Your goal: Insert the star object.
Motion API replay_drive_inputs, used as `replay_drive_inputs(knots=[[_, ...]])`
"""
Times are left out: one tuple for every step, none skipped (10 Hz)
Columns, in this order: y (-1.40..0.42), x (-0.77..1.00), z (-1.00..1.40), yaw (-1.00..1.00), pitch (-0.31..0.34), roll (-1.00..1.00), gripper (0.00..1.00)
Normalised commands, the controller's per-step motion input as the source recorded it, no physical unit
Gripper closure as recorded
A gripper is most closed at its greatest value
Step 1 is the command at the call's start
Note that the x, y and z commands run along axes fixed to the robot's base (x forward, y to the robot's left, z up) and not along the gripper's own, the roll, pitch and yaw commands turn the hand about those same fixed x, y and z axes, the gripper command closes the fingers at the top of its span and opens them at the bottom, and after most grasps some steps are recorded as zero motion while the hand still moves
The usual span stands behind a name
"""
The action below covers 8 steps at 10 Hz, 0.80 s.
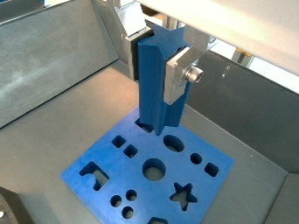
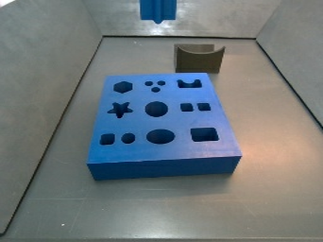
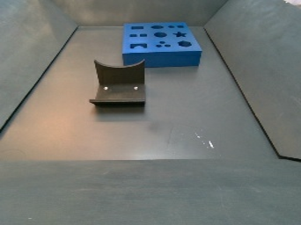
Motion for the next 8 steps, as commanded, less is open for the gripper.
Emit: replay_drive_inputs(knots=[[0.01,-0.11,-0.31,-0.02,-0.090,-0.10,1.00],[0.00,-0.29,-1.00,0.16,-0.044,0.13,1.00],[0.00,-0.15,-1.00,0.15,-0.024,0.08,1.00],[0.03,-0.31,-1.00,0.16,-0.056,0.11,1.00],[0.13,-0.44,-1.00,0.27,-0.084,0.14,1.00],[0.15,-0.43,-1.00,0.32,-0.094,0.16,1.00],[0.06,-0.36,-0.89,0.31,-0.130,0.22,1.00],[0.06,-0.38,-0.81,0.27,-0.094,0.28,1.00]])
